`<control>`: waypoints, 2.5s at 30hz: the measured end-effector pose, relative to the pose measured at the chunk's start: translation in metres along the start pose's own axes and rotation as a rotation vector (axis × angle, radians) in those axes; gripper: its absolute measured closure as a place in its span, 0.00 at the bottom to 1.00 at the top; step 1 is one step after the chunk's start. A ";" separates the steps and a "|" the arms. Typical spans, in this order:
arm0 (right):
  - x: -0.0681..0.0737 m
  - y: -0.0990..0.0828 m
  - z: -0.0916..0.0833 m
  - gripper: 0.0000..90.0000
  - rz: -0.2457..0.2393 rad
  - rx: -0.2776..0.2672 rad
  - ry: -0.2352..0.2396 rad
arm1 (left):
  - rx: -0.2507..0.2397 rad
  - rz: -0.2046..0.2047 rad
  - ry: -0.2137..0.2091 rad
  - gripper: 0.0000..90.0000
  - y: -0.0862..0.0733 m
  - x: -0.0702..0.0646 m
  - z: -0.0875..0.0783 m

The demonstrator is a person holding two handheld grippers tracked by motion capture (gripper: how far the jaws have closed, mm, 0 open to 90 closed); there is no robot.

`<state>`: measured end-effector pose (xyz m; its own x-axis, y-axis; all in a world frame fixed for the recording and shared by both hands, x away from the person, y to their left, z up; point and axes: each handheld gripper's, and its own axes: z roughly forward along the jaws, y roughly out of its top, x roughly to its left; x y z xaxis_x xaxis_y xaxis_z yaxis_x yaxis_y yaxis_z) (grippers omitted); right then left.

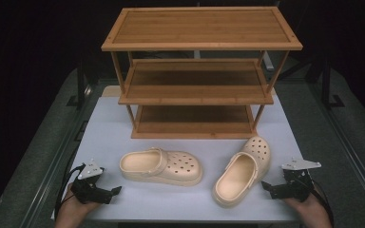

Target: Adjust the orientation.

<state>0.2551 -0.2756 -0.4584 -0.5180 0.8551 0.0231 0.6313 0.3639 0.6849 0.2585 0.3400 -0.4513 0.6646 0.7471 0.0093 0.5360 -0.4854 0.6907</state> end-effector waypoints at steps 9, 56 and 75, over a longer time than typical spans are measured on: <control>0.000 0.000 0.000 0.00 0.000 0.001 -0.001 | 0.002 -0.005 0.003 0.01 0.000 0.000 -0.001; 0.000 0.000 0.000 0.00 0.000 0.001 0.001 | -0.134 0.180 -0.255 1.00 0.081 -0.102 0.005; 0.000 0.000 0.000 0.00 0.000 0.001 0.002 | -0.124 0.231 -0.324 1.00 0.120 -0.142 0.049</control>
<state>0.2555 -0.2757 -0.4584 -0.5188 0.8546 0.0244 0.6321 0.3642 0.6840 0.2539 0.1532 -0.4047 0.9001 0.4339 -0.0404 0.3003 -0.5503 0.7791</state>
